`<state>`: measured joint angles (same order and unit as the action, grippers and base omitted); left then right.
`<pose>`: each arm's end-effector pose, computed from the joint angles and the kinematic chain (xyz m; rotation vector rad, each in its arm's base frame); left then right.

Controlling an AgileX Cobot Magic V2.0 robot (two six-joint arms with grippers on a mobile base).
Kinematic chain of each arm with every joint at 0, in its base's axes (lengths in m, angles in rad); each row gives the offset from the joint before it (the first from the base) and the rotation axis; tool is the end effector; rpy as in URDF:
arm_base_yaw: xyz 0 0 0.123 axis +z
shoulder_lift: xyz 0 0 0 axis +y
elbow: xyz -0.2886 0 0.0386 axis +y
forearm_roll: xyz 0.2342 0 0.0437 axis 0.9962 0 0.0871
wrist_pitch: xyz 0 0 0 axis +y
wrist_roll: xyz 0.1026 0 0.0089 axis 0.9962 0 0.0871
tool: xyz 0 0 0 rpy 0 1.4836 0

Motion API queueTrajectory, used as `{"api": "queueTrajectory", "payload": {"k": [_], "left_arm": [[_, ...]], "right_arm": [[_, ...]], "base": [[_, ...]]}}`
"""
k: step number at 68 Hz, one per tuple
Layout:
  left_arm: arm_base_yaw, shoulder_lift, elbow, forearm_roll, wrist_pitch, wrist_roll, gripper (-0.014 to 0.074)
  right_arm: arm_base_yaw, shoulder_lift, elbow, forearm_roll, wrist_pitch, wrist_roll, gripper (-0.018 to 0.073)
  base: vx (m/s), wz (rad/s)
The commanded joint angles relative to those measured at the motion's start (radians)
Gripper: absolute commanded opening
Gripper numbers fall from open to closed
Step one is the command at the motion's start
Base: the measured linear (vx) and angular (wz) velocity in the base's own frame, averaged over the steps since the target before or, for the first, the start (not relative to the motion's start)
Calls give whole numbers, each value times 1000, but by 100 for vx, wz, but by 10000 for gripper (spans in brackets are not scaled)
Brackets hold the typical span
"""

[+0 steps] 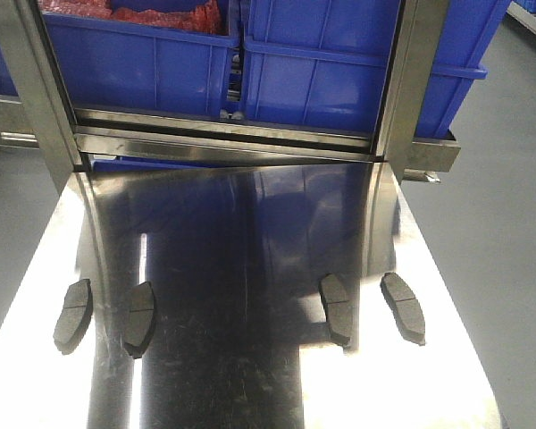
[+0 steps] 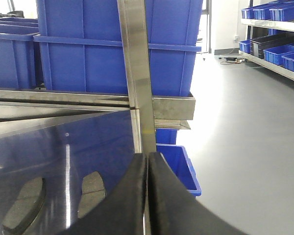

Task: Move and align brake pads A on conveyor

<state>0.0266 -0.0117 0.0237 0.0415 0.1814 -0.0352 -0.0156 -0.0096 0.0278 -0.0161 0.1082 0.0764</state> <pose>0.0480 0.0021 0.1881 -0.0232 1.6768 0.0306 0.0489 -0.0009 0.1942 0.0625 1.6089 0.0333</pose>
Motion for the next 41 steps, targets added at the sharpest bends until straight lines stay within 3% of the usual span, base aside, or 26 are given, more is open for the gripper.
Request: {"api": "queueTrajectory", "payload": {"k": [1, 16, 33, 41], "left_arm": [[2, -13, -15, 4, -84, -11, -6], [2, 41, -202, 21, -54, -8, -6], [2, 387, -516, 20, 234, 35, -6], [2, 483, -568, 20, 275, 35, -6]], "right_arm": [[-2, -16, 21, -4, -72, -11, -3], [-2, -16, 21, -4, -72, -11, -3], [-2, -16, 21, -4, -72, -11, -3], [-2, -16, 21, -4, -72, -11, -3]], "base": [[0, 0], [0, 0], [0, 0], [0, 0]]}}
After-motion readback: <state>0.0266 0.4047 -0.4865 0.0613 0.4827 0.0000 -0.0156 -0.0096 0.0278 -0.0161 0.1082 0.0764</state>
